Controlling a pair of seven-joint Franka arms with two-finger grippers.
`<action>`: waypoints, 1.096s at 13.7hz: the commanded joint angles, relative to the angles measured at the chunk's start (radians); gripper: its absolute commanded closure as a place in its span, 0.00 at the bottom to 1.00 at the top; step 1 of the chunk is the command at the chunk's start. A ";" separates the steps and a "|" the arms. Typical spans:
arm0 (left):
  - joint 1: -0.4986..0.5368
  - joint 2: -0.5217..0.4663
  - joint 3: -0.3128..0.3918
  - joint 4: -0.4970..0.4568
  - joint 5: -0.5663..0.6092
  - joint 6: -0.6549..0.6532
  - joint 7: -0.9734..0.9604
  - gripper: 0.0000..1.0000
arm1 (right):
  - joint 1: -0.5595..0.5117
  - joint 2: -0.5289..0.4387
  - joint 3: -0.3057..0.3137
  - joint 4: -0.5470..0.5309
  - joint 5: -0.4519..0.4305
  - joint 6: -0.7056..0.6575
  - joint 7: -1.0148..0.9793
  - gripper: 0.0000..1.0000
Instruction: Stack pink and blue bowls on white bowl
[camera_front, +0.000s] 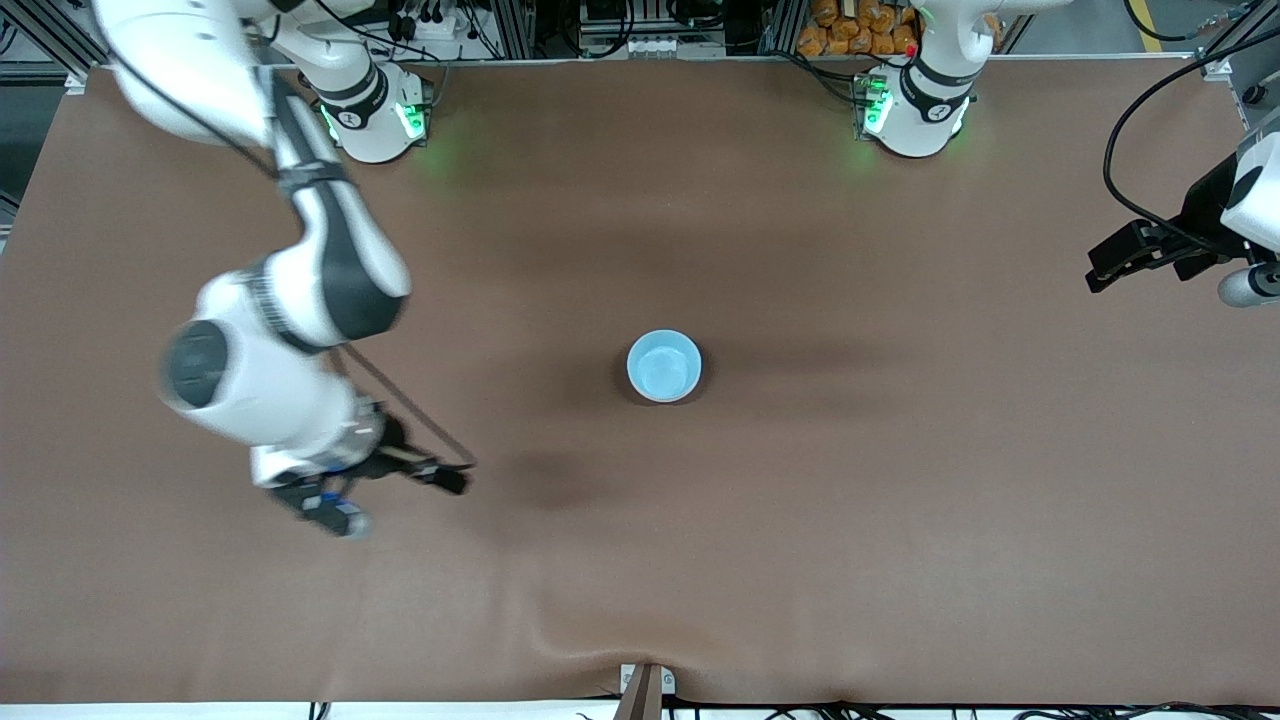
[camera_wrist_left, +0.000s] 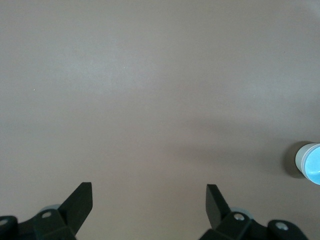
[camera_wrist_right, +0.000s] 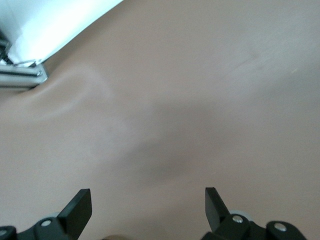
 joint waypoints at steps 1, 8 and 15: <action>0.001 -0.001 -0.002 -0.001 0.003 0.010 0.010 0.00 | -0.094 -0.030 0.053 0.023 -0.053 -0.081 -0.082 0.00; -0.001 -0.001 -0.002 -0.001 0.003 0.011 0.010 0.00 | -0.142 -0.191 0.019 0.107 -0.167 -0.338 -0.323 0.00; -0.001 -0.003 -0.004 -0.004 0.003 0.007 0.012 0.00 | -0.130 -0.607 -0.104 -0.193 -0.168 -0.546 -0.580 0.00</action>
